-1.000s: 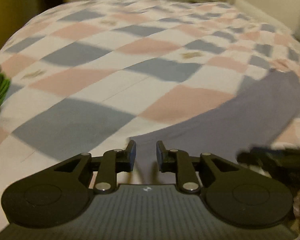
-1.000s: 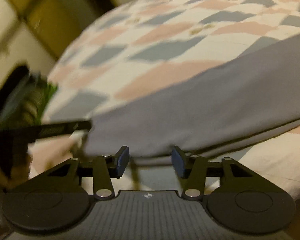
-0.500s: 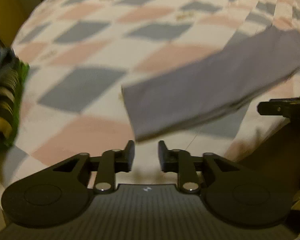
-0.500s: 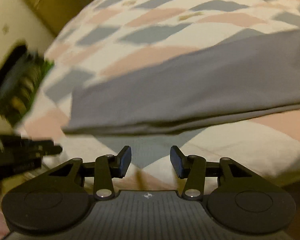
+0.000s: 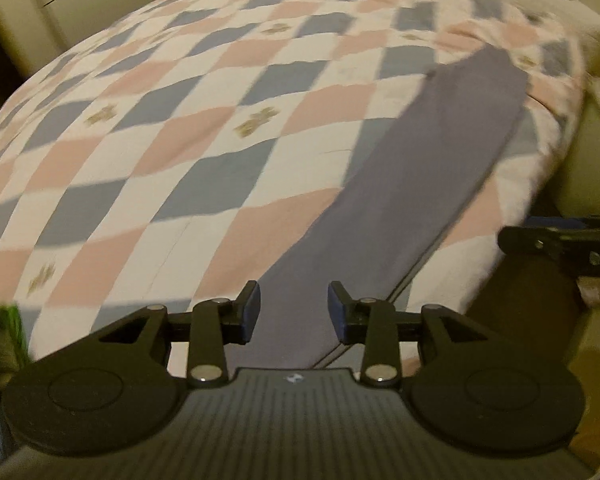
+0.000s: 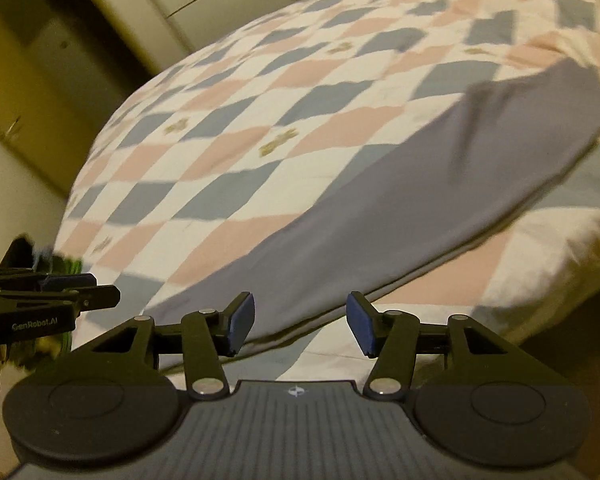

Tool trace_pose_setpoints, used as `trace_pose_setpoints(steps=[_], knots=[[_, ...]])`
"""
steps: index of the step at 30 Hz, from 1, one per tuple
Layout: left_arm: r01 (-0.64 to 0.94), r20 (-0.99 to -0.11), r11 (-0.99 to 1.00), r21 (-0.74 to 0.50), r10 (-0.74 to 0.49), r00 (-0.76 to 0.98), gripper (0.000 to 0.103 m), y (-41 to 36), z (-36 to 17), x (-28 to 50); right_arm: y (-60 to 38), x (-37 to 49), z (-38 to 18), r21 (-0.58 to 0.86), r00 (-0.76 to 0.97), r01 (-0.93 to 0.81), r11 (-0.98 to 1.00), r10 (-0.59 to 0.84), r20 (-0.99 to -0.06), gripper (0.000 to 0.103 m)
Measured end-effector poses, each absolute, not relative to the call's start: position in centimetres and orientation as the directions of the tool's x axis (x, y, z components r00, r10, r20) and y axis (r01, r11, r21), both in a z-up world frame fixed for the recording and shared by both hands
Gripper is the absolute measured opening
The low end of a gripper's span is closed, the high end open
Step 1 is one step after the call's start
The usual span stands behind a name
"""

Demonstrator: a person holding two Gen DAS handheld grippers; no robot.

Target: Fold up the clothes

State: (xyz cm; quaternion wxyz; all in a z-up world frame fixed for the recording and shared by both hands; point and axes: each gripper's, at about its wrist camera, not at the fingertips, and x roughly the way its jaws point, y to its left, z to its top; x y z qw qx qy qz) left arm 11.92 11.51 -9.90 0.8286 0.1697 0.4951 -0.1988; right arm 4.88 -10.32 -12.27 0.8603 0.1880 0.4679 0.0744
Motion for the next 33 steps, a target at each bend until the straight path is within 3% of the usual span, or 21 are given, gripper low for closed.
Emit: trace_pose_setpoints(steps=[11,14,33], knots=[[0.739,-0.901,0.666,0.102,-0.253,0.352,0.035,17.5,-9.1,13.6,-0.8,1.1,-12.1,0.383,0.61,0.427,0.819,0.051,-0.79,0.055],[0.76,-0.902,0.645,0.08,-0.278,0.33,0.037,18.5,-8.7,13.5,2.0,-0.1,-10.9,0.35,0.612,0.447,0.823,0.004,-0.791,0.06],[0.842,-0.915,0.536,0.066,-0.304,0.265,0.039,20.0,-10.0,13.6,7.8,-3.0,-10.4,0.306,0.573,0.56,0.77,-0.094,-0.814,0.061]])
